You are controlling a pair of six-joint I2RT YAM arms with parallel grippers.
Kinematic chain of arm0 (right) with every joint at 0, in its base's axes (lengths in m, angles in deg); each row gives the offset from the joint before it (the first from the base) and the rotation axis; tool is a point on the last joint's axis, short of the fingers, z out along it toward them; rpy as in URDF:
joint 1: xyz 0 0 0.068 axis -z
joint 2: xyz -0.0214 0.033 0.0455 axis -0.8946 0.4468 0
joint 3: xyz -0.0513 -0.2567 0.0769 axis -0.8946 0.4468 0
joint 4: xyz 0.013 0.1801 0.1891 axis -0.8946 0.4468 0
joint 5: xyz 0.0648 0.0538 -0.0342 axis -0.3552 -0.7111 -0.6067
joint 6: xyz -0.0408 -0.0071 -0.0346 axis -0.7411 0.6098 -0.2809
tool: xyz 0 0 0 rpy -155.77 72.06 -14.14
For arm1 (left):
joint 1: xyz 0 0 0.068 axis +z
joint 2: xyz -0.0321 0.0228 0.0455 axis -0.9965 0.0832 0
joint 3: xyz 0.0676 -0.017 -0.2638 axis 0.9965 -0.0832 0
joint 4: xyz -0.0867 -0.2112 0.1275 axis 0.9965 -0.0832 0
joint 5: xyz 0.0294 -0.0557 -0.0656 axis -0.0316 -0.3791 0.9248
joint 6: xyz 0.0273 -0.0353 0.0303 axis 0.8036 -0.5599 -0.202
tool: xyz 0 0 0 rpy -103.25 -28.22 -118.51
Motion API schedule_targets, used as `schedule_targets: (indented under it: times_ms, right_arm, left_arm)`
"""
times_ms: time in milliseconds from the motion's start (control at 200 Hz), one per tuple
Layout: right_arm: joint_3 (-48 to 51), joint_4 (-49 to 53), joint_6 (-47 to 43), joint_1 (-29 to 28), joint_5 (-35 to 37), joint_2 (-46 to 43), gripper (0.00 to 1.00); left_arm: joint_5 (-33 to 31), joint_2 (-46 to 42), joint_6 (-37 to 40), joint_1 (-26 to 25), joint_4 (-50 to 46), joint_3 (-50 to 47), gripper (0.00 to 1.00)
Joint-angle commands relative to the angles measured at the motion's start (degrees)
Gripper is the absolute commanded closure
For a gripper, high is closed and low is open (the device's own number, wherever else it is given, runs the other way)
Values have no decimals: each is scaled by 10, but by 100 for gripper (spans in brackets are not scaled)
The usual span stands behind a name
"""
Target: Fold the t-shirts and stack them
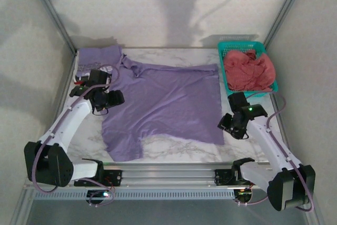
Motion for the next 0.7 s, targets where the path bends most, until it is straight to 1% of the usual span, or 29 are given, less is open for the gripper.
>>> schedule_targets:
  times_ms: [0,115,260,526,596,696]
  right_arm:
    - [34,-20,34,-2,-25,20,51]
    - [53,-42,43,-2,-20,50,56]
    - [73,-63,63,-3,-15,65,60]
    - [109,-118,80,-2,-21,103,63]
    - [112,-126,80,-2,-12,116,63]
    - [115,-139,81,-3,-3,133,68]
  left_arm:
    - [12,-7,-19,-2,-10,-22,27]
    - [-4,-17,-23,-2,-16,-34,27]
    - [1,-13,-24,-2,-32,-45,27]
    - [-9,-13,-28,-2,-44,-63,27]
    - [-11,-14,-31,-1,-46,-71,27]
    - [-17,-19,-36,-2,-48,-87,27]
